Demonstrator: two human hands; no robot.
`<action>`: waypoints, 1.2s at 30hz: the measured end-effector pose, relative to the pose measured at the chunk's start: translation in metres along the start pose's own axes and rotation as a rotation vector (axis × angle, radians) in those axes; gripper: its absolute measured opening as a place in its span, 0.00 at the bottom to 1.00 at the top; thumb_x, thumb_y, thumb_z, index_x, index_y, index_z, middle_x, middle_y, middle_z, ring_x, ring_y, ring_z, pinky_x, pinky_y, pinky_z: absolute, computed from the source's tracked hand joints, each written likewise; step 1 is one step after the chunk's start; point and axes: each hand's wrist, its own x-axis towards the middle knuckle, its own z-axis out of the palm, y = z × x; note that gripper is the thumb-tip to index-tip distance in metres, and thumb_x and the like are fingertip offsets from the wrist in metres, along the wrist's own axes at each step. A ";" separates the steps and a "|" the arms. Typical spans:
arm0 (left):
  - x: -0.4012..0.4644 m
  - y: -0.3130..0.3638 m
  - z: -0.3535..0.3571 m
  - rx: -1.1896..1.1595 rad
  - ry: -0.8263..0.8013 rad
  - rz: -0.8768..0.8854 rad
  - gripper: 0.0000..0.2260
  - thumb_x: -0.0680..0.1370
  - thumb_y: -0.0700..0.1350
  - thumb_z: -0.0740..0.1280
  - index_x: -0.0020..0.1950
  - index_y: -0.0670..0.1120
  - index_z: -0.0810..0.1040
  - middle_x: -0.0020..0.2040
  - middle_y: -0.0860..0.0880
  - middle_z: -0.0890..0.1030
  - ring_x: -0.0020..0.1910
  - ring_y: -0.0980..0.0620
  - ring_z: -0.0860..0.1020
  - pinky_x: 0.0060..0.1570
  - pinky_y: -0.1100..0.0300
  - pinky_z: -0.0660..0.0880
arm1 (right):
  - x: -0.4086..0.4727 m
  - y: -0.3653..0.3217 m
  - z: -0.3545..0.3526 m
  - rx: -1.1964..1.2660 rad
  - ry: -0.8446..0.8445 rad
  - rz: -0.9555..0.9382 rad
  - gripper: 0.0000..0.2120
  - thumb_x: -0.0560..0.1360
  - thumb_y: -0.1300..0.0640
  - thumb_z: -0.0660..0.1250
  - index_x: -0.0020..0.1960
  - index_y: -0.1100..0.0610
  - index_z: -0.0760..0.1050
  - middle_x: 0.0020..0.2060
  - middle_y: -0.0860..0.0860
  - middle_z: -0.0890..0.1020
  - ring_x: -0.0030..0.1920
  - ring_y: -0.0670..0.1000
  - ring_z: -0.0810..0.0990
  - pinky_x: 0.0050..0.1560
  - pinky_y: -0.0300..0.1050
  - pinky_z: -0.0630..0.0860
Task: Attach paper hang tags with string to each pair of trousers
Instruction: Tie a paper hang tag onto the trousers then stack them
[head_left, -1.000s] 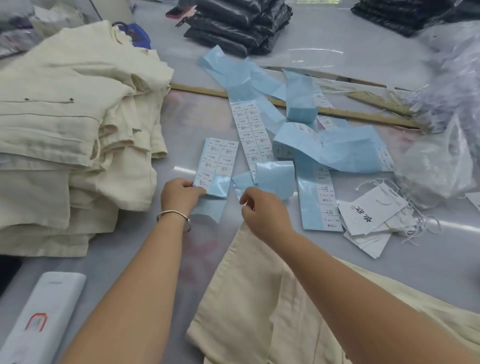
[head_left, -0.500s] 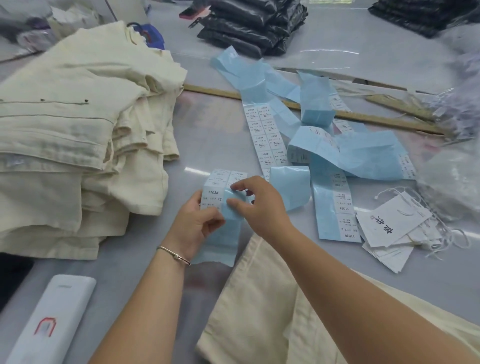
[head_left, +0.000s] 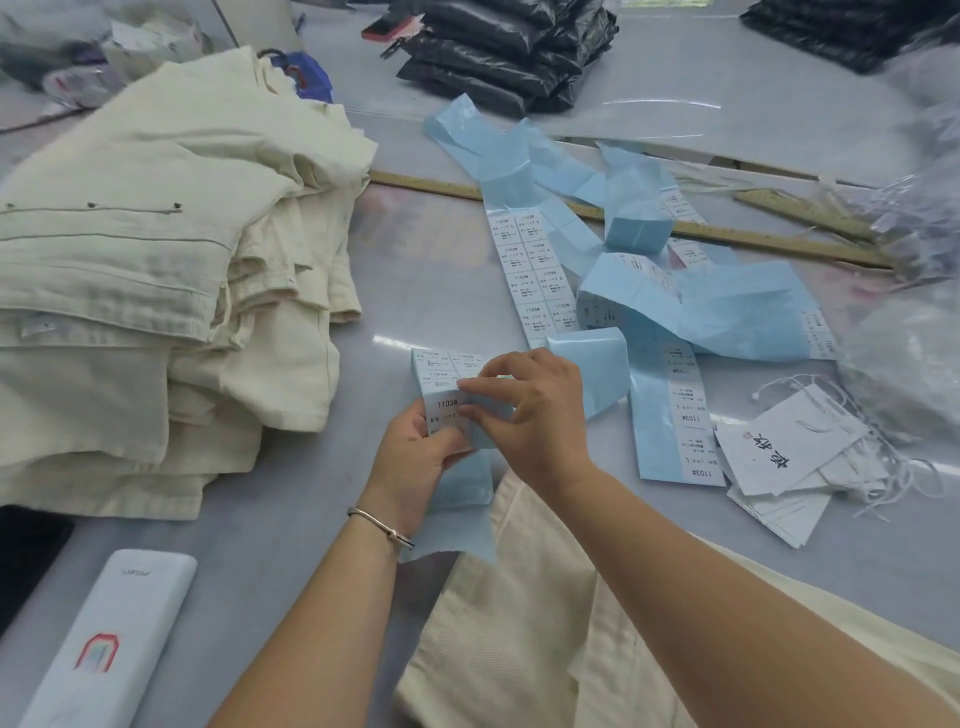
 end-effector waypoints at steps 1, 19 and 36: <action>-0.001 0.002 0.001 -0.034 -0.006 -0.003 0.19 0.71 0.36 0.65 0.61 0.44 0.79 0.55 0.44 0.83 0.54 0.48 0.81 0.53 0.53 0.79 | -0.001 0.000 0.000 -0.034 0.028 -0.039 0.07 0.66 0.54 0.78 0.43 0.51 0.86 0.40 0.48 0.83 0.43 0.56 0.79 0.50 0.57 0.72; -0.005 0.030 0.007 -0.452 0.089 -0.239 0.11 0.78 0.42 0.59 0.53 0.41 0.79 0.43 0.45 0.82 0.41 0.50 0.80 0.40 0.59 0.78 | 0.002 -0.007 -0.009 0.116 0.064 -0.019 0.08 0.64 0.58 0.79 0.42 0.55 0.84 0.43 0.49 0.83 0.48 0.55 0.79 0.50 0.54 0.72; -0.005 0.042 0.002 -0.179 -0.079 -0.203 0.08 0.72 0.47 0.69 0.42 0.44 0.84 0.39 0.47 0.81 0.40 0.52 0.81 0.39 0.58 0.80 | 0.006 -0.003 -0.019 0.244 -0.043 0.078 0.09 0.64 0.52 0.80 0.41 0.55 0.86 0.39 0.48 0.83 0.45 0.52 0.77 0.50 0.55 0.73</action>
